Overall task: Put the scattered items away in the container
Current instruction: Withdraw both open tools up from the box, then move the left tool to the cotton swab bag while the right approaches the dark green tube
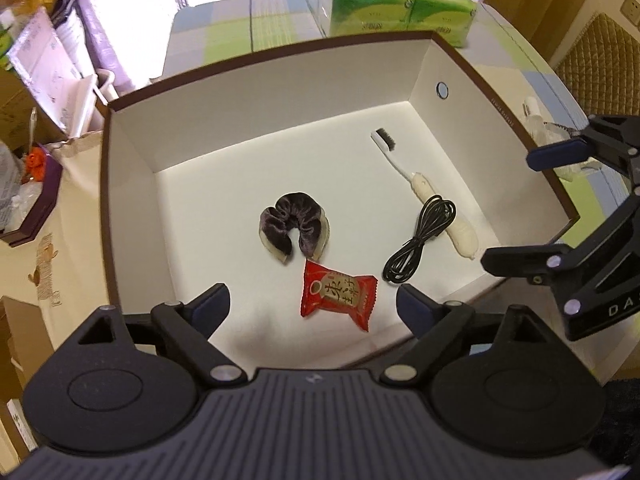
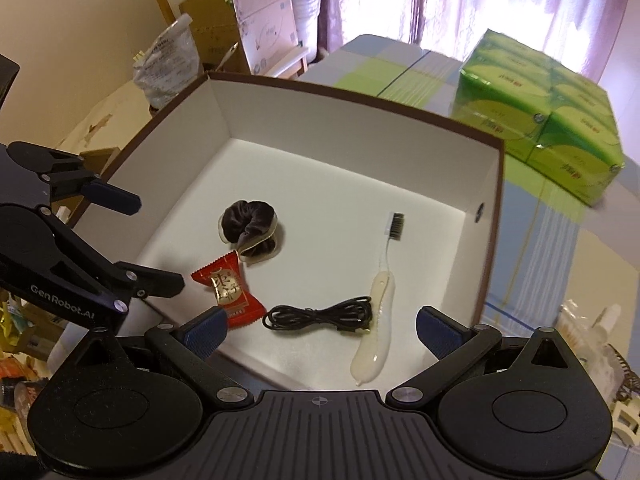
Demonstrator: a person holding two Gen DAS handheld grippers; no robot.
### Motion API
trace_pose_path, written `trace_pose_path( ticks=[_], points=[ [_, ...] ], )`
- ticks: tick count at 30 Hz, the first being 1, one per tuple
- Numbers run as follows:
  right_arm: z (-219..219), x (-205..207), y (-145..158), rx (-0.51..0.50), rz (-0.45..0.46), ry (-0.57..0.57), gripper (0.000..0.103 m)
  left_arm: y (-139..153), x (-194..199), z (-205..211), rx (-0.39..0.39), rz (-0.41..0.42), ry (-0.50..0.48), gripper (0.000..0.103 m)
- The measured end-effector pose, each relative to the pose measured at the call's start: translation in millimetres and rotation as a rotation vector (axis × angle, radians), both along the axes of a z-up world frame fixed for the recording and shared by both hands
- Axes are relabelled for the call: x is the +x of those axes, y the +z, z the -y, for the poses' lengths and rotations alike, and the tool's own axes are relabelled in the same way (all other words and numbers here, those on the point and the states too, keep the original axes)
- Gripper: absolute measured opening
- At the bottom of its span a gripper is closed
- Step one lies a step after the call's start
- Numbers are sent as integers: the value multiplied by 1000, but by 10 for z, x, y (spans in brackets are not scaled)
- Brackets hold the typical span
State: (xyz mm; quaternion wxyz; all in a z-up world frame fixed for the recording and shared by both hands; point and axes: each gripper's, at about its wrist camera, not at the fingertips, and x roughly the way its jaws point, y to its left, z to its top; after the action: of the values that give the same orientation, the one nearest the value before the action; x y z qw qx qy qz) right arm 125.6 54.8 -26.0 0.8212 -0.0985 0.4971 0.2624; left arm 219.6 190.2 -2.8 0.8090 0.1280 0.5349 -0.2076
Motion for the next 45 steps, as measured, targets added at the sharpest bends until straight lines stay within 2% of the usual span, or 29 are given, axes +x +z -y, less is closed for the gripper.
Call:
trace_pose_path(
  ticks=[11,17,25,45],
  points=[
    [160,-335,95,47,45,-11,103,213,-383,32,-6,74,85,92],
    [294,-483,73,68,37,-19,103,201,-602,81,-29,63,129,92],
    [473,-692,63,83,27,-20,103,183,-858,197,-29,54,151,92],
    [989,-1008,128,110,35,-60,103,316,-1274,620,0,123,156,93]
  ],
)
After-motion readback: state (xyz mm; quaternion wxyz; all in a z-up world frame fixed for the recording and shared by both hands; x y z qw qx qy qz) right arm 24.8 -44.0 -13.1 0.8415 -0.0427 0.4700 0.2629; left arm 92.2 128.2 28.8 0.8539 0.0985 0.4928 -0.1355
